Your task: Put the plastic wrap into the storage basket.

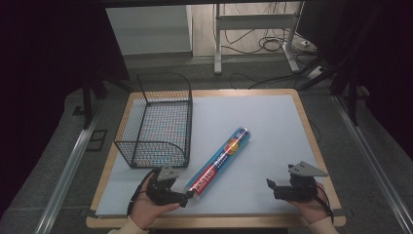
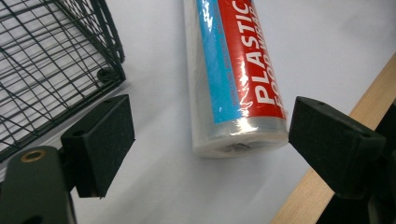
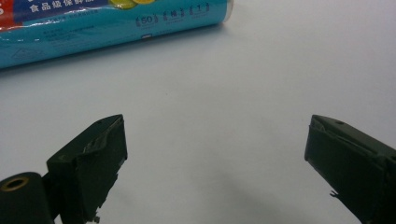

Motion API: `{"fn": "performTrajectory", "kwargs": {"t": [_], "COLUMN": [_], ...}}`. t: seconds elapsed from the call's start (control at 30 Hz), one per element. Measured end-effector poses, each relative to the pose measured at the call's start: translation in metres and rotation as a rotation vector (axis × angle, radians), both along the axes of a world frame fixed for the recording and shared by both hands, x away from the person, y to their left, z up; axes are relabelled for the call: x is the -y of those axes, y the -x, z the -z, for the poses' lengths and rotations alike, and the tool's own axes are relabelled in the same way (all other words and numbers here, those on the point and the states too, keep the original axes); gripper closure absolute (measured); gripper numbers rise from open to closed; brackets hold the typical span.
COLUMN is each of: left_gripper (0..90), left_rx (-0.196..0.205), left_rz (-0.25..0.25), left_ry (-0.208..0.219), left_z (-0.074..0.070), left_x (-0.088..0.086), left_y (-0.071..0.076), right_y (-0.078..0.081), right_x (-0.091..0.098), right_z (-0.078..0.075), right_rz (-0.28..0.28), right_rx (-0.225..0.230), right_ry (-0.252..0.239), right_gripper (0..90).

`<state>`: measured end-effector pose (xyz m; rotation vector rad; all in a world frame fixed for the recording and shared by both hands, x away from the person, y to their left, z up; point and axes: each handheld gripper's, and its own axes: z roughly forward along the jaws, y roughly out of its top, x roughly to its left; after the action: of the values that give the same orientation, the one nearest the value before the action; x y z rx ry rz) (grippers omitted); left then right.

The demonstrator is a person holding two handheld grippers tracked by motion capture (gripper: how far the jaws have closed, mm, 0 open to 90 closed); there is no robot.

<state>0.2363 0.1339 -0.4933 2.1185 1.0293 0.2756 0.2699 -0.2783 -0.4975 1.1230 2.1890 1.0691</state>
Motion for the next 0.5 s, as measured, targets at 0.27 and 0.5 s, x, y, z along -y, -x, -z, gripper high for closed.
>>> {"fn": "performTrajectory", "kwargs": {"t": [0.27, 0.5], "left_gripper": [14.5, 15.3], "left_rx": [0.005, 0.005], "left_rz": [-0.016, -0.043], "left_ry": [-0.004, 0.004], "left_z": [-0.0026, -0.0080], "left_x": [-0.0003, -0.0015], "left_y": [-0.0018, 0.0047], "right_y": [0.0030, 0.0074], "right_x": [0.0039, 0.0082], "right_z": [0.0028, -0.0012], "right_rz": [-0.015, -0.009], "right_rx": [-0.015, 0.020], "right_ry": [-0.015, -0.015], "right_gripper": [7.3, 9.7]}}
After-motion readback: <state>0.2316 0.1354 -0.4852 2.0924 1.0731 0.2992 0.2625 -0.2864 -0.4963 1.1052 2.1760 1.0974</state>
